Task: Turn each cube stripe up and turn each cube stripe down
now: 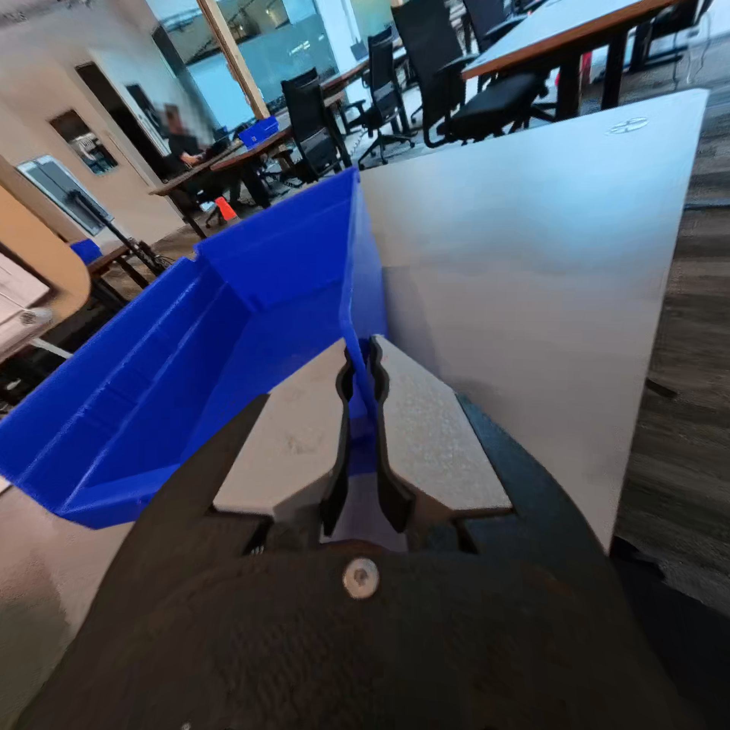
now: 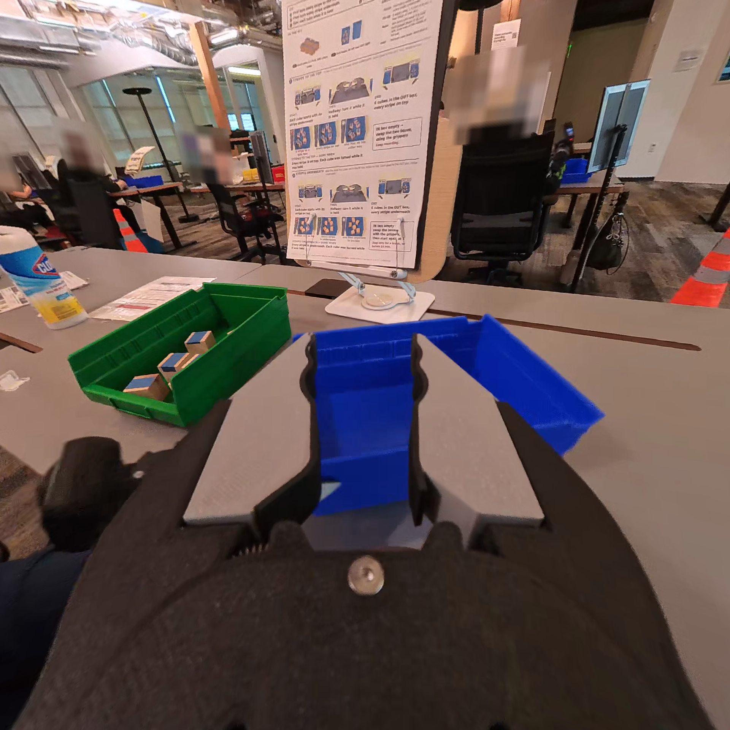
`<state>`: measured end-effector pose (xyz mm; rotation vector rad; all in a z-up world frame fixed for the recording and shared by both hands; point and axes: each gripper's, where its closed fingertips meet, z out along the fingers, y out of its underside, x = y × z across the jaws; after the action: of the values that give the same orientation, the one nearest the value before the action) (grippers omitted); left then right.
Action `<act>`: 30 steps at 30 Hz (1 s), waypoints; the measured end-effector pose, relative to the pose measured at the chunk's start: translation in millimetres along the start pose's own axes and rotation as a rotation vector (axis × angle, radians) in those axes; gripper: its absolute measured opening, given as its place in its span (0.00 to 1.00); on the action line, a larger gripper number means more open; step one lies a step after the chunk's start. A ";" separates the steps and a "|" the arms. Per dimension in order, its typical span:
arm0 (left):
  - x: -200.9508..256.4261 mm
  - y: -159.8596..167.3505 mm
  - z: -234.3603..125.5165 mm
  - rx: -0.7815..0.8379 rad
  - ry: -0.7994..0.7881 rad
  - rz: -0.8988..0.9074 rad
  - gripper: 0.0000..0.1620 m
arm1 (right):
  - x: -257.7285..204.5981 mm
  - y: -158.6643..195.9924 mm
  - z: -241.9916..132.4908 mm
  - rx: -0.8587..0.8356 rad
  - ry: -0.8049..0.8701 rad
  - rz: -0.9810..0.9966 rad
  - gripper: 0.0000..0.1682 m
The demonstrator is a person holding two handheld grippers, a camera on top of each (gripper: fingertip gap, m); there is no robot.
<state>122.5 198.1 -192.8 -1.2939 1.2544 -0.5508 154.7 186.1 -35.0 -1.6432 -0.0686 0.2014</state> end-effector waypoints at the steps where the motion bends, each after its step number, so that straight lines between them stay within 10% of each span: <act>1: 3.2 6.4 5.6 -0.016 0.005 0.000 0.02 | -1.9 2.5 2.9 -0.011 -0.001 -0.007 0.27; 6: 0.5 8.0 -10.9 -0.033 -0.023 0.070 0.12 | -22.2 24.8 23.9 -0.106 -0.047 -0.046 0.27; 14: -23.4 12.5 -132.9 -0.025 0.253 -0.124 0.26 | -79.8 93.7 62.9 -0.371 -0.228 -0.154 0.26; 19: -102.8 42.0 -192.4 -0.062 0.055 -0.160 0.26 | -101.7 160.1 65.2 -0.666 -0.350 -0.193 0.21; 24: -152.3 41.6 -225.2 -0.052 -0.085 -0.180 0.26 | -63.3 197.3 47.3 -0.907 -0.217 -0.328 0.00; 30: -164.1 47.8 -233.8 -0.078 -0.132 -0.144 0.29 | 61.8 188.9 1.1 -0.988 0.208 -0.251 0.04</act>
<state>-152.9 261.6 -129.4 -1.4702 1.0882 -0.5139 200.7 181.5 -228.3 -2.6018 -0.2426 -0.2451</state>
